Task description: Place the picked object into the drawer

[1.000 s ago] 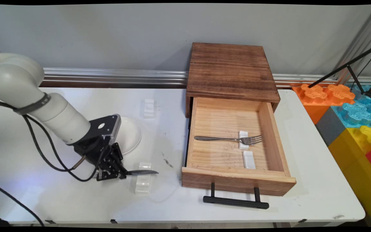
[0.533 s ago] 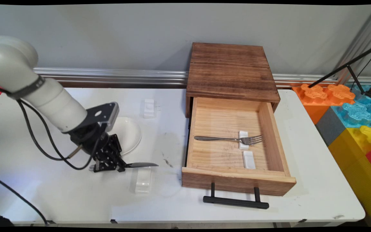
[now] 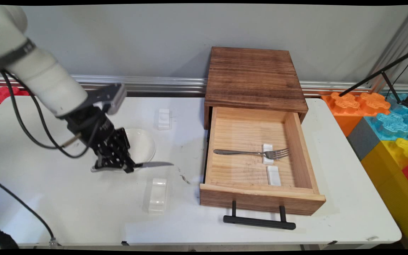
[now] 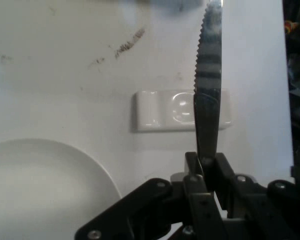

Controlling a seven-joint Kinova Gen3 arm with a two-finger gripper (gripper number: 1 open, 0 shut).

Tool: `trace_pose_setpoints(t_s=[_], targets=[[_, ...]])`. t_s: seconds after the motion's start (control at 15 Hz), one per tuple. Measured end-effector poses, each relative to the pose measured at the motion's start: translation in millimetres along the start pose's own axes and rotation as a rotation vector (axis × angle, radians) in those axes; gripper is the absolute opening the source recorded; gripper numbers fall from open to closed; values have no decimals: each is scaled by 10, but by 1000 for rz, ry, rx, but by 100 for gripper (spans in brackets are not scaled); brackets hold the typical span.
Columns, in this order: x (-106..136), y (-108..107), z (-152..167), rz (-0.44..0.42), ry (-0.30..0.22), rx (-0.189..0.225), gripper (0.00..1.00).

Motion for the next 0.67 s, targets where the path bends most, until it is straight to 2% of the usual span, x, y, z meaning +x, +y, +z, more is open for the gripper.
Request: trace_pose_setpoints(t_s=[0.2,0.67], targets=[[130,10,-322,-15,-12,-8,0],[443,38,-838,-50,-21,-15,0]])
